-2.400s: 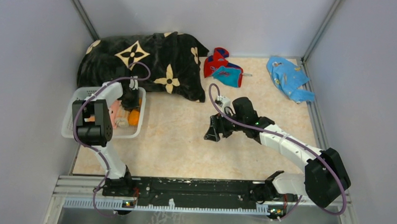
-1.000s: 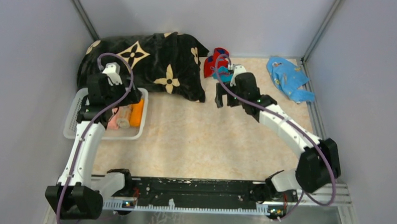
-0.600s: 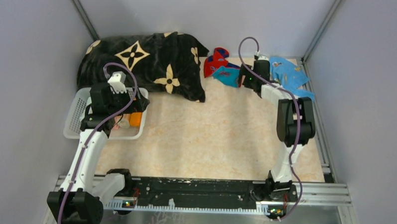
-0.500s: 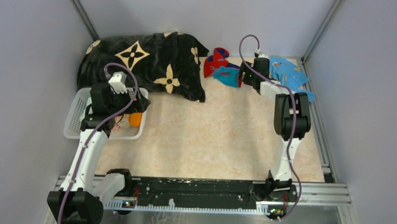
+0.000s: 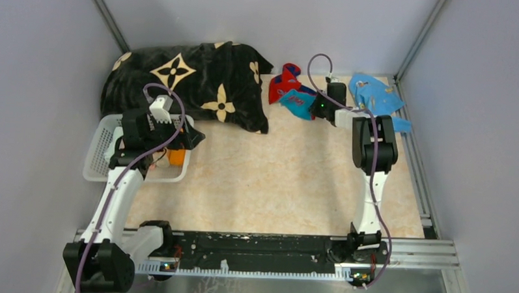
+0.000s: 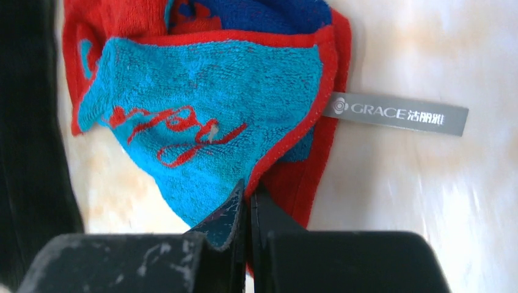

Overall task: Roll the towels
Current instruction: Move the towel to the center of the board, then flatten out the towel at the center of the board.

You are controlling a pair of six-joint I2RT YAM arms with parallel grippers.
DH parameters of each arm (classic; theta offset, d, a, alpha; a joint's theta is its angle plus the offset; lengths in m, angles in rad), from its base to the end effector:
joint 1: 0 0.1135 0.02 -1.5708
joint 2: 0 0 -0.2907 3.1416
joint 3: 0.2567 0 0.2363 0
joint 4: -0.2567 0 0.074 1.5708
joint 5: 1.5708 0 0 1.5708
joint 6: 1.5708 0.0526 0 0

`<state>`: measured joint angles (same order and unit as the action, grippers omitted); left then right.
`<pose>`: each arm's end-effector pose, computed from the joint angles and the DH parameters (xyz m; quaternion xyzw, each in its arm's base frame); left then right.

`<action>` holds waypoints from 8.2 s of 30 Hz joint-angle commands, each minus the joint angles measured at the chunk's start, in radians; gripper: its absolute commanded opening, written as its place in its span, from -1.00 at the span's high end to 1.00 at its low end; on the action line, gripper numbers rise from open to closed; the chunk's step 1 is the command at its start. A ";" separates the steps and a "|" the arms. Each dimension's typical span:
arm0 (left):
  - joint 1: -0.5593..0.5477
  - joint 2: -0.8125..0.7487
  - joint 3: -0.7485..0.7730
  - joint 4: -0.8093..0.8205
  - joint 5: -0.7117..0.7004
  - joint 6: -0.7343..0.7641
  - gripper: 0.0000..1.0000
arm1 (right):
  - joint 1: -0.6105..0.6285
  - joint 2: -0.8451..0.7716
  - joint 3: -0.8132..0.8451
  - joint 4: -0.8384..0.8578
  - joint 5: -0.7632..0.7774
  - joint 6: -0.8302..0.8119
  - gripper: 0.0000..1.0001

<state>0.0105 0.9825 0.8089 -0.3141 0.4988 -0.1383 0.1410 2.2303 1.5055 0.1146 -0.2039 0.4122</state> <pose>0.2006 -0.0231 0.3186 0.0652 0.8376 -0.2430 0.4850 0.5053 0.0825 0.1647 0.0727 0.8805 0.2123 0.4175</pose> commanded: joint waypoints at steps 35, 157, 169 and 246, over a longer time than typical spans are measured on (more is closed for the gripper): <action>-0.713 0.322 -0.013 0.216 -0.225 -0.270 -0.76 | 0.485 -1.149 -0.718 -0.478 0.308 -0.063 -0.12; -0.793 0.211 -0.050 -0.059 -0.649 -0.327 -0.66 | 0.393 -0.948 -0.750 -0.218 -0.021 0.109 -0.04; -0.739 0.164 -0.142 -0.011 -0.561 -0.330 -0.68 | 0.570 -0.674 -0.754 -0.015 -0.134 0.247 -0.12; -0.859 0.020 -0.155 -0.032 -0.897 -0.511 0.87 | 0.177 -0.875 -0.813 -0.378 0.188 0.096 -0.22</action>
<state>-0.8516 1.0073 0.6643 -0.4263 -0.4427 -0.6182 0.3302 1.4258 0.6621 -0.1585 -0.1013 0.5491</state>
